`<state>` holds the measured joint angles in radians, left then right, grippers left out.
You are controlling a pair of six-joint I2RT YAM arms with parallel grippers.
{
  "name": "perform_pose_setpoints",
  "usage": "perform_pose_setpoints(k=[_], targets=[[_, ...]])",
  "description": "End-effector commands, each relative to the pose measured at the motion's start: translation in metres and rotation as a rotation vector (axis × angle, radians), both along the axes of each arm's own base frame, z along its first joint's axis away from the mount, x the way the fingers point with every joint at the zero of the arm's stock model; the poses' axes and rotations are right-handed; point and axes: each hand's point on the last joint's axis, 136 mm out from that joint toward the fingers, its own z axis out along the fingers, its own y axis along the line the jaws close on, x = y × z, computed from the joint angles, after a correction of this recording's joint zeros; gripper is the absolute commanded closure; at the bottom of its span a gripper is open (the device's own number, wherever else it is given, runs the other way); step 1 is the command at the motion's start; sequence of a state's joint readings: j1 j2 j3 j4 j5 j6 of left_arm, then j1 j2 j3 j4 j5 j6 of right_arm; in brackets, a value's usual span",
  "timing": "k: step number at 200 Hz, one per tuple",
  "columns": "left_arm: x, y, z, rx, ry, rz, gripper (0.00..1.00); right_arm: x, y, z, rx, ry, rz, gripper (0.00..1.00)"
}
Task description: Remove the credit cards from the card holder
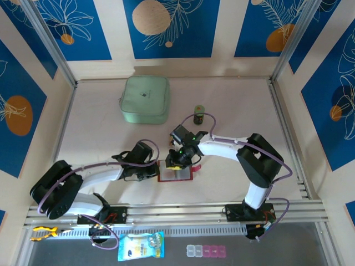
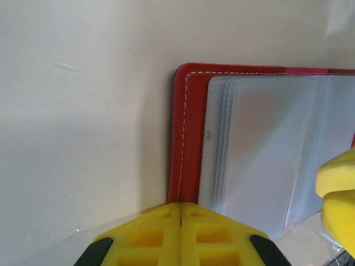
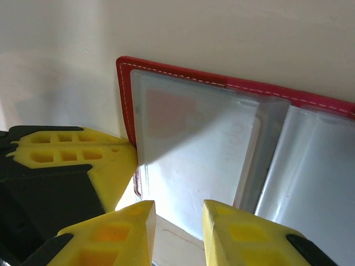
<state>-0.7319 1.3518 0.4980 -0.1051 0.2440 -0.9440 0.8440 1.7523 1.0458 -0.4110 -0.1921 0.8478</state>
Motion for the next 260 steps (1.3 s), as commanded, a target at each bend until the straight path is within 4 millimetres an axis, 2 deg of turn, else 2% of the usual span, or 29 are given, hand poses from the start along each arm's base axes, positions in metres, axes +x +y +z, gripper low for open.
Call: perform_pose_setpoints(k=[1, 46, 114, 209, 236, 260], targets=[[-0.013, 0.005, -0.008, 0.023, 0.039, -0.021, 0.94, -0.006, 0.003, -0.006, 0.006, 0.048, 0.000, 0.70], [-0.014, 0.007, -0.008, 0.028, 0.038, -0.014, 0.95, -0.007, 0.000, -0.014, -0.014, 0.053, -0.002, 0.70], [-0.014, 0.007, -0.007, 0.031, 0.040, -0.014, 0.94, -0.011, -0.016, -0.024, -0.076, 0.052, -0.006, 0.70], [-0.013, 0.009, -0.007, 0.044, 0.040, -0.013, 0.94, -0.007, -0.029, -0.020, -0.073, 0.033, -0.026, 0.70], [-0.011, 0.007, -0.003, 0.041, 0.034, -0.017, 0.94, -0.006, -0.030, -0.023, -0.069, 0.039, -0.031, 0.70], [-0.004, 0.004, 0.010, 0.018, -0.010, -0.006, 0.95, -0.006, -0.029, -0.023, -0.048, 0.042, -0.029, 0.71]])
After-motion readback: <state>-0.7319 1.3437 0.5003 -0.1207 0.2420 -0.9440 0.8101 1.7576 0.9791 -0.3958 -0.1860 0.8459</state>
